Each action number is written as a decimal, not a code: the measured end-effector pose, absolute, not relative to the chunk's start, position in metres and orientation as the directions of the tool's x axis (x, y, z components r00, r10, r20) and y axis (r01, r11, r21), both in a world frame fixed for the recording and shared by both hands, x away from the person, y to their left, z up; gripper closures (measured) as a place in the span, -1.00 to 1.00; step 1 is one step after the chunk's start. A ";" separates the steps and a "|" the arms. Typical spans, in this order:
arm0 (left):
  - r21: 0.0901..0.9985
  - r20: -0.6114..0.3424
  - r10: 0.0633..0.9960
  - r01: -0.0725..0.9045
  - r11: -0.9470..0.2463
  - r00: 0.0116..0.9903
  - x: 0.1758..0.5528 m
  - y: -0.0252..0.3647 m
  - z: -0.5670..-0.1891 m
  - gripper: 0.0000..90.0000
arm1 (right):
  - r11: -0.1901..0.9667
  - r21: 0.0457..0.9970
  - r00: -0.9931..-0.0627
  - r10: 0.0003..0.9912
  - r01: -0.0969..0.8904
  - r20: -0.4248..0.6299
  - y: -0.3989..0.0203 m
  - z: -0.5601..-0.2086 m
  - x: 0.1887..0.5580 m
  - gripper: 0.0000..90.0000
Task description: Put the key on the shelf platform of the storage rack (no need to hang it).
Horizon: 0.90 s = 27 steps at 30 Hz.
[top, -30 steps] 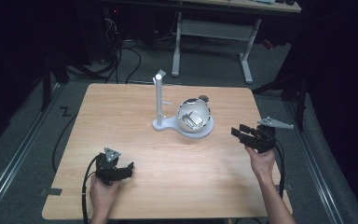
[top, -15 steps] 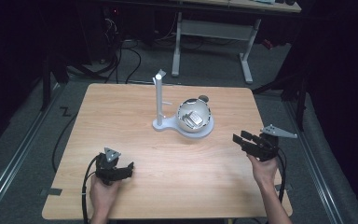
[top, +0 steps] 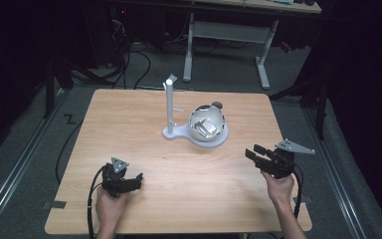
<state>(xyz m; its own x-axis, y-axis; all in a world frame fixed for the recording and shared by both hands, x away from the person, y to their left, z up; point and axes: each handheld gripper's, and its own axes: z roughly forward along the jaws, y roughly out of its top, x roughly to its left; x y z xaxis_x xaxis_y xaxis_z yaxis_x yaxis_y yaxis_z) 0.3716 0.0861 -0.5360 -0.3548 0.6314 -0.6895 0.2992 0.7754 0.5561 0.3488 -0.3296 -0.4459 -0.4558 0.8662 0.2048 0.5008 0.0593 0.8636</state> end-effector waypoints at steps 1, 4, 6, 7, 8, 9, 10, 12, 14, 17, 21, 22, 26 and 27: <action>0.556 -0.690 0.631 0.299 0.776 -0.355 0.372 0.086 -0.536 -0.65 | 0.062 0.864 -0.460 0.864 0.500 0.204 -0.329 -0.447 0.348 0.15; 0.555 -0.690 0.630 0.298 0.776 -0.356 0.372 0.086 -0.536 -0.65 | 0.067 0.866 -0.466 0.862 0.496 0.200 -0.326 -0.448 0.345 0.15; 0.556 -0.690 0.631 0.299 0.776 -0.355 0.372 0.086 -0.536 -0.65 | 0.064 0.865 -0.468 0.860 0.497 0.205 -0.325 -0.449 0.344 0.15; 0.555 -0.690 0.631 0.299 0.776 -0.355 0.372 0.086 -0.536 -0.65 | 0.066 0.865 -0.469 0.859 0.498 0.205 -0.324 -0.449 0.343 0.15; 0.555 -0.690 0.630 0.299 0.777 -0.356 0.372 0.086 -0.536 -0.65 | 0.068 0.865 -0.470 0.859 0.497 0.203 -0.323 -0.450 0.343 0.15; 0.555 -0.690 0.630 0.299 0.777 -0.356 0.372 0.086 -0.536 -0.65 | 0.067 0.864 -0.470 0.858 0.498 0.205 -0.323 -0.450 0.342 0.15; 0.555 -0.690 0.631 0.299 0.776 -0.355 0.372 0.086 -0.536 -0.65 | 0.065 0.863 -0.470 0.857 0.501 0.209 -0.322 -0.450 0.341 0.15; 0.556 -0.690 0.631 0.299 0.776 -0.355 0.372 0.086 -0.536 -0.65 | 0.067 0.865 -0.473 0.857 0.498 0.205 -0.320 -0.451 0.340 0.15; 0.555 -0.690 0.630 0.299 0.776 -0.356 0.372 0.086 -0.536 -0.65 | 0.067 0.865 -0.476 0.855 0.497 0.207 -0.319 -0.453 0.339 0.15; 0.555 -0.690 0.631 0.299 0.776 -0.356 0.372 0.086 -0.536 -0.65 | 0.064 0.862 -0.476 0.853 0.503 0.214 -0.318 -0.455 0.337 0.15; 0.555 -0.690 0.630 0.298 0.777 -0.356 0.372 0.086 -0.536 -0.65 | 0.061 0.860 -0.477 0.851 0.507 0.220 -0.315 -0.459 0.335 0.15; 0.555 -0.690 0.631 0.299 0.776 -0.356 0.372 0.086 -0.536 -0.65 | 0.061 0.858 -0.478 0.849 0.509 0.224 -0.314 -0.461 0.335 0.15; 0.555 -0.690 0.630 0.298 0.777 -0.357 0.372 0.086 -0.536 -0.65 | 0.054 0.851 -0.478 0.845 0.522 0.239 -0.312 -0.467 0.335 0.16; 0.555 -0.690 0.630 0.298 0.777 -0.356 0.372 0.086 -0.536 -0.65 | 0.055 0.851 -0.480 0.844 0.523 0.240 -0.311 -0.468 0.335 0.16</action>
